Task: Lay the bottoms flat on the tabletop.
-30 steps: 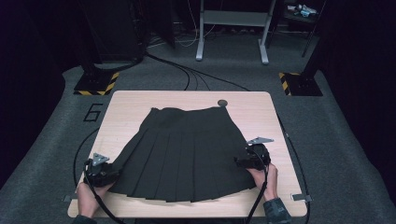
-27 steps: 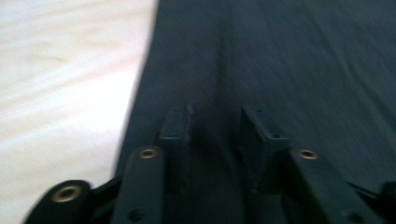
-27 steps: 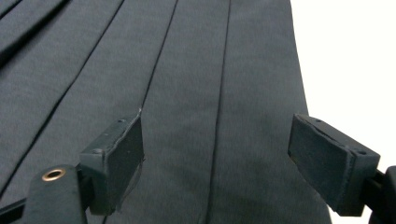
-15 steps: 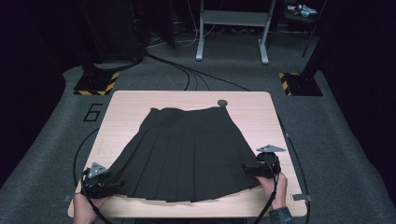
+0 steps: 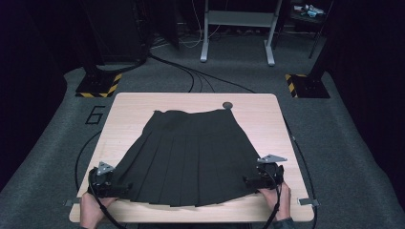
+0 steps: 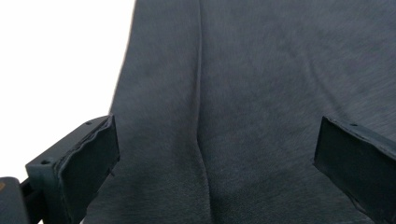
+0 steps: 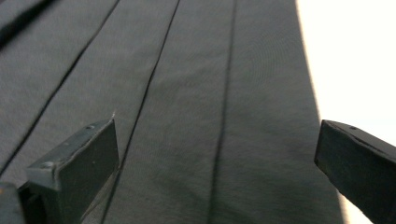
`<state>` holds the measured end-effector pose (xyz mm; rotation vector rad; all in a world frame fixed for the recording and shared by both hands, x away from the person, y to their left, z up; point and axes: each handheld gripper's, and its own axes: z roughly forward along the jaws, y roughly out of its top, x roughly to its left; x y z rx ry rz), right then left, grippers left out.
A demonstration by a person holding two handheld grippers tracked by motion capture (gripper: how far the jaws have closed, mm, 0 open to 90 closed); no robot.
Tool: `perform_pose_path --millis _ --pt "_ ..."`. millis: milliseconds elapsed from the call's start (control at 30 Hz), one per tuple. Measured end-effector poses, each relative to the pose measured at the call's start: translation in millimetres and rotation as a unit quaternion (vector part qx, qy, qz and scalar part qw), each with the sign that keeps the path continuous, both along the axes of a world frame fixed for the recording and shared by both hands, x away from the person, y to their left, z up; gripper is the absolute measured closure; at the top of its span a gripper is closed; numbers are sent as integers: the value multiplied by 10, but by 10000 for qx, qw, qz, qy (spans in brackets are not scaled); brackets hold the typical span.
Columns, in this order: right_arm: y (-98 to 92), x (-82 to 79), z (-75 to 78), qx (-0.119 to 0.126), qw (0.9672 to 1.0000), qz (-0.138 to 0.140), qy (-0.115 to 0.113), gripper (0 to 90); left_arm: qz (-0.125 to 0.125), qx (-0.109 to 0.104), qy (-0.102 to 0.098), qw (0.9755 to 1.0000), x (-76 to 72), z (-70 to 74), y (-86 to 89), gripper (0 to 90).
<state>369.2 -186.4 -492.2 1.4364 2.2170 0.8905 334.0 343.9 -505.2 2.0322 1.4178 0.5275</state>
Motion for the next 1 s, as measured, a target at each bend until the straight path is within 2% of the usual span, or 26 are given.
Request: perform_pose_path --millis 100,200,233,300,333,400,567,700,767,867,1000 --pt "55 -2 -81 -56 9999 9 89 0 44 13 55 10000 -13 -70 -15 0" --pt "79 -7 -163 -242 9996 -3 127 0 51 103 159 9998 -33 -140 -37 0" --pt "98 -21 -189 -215 9994 -98 252 0 60 128 155 9998 -40 -162 -42 0" --pt "104 -25 -260 -337 9992 -82 218 0 126 0 70 9999 -57 -192 -27 0" --pt "76 -39 -282 -203 9996 -88 192 0 168 0 10 9999 -60 -203 -29 0" --pt "66 -57 -285 -169 9996 -143 182 0 186 30 -13 9998 -66 -209 -28 1" --pt "59 -63 -304 -145 9998 -151 70 0 224 2 -87 9997 -55 -224 -32 0" --pt "45 -54 -310 -149 9998 -127 29 0 152 34 -59 9999 -34 -219 -23 0" --pt "48 -46 -305 -132 9997 -166 82 0 128 29 -53 9999 -29 -218 -20 0" --pt "33 -15 -314 -137 9998 -171 7 0 128 23 -94 9999 1 -224 -21 0" --pt "22 38 -313 -117 9997 -228 19 0 116 5 -113 9999 49 -229 -26 0"
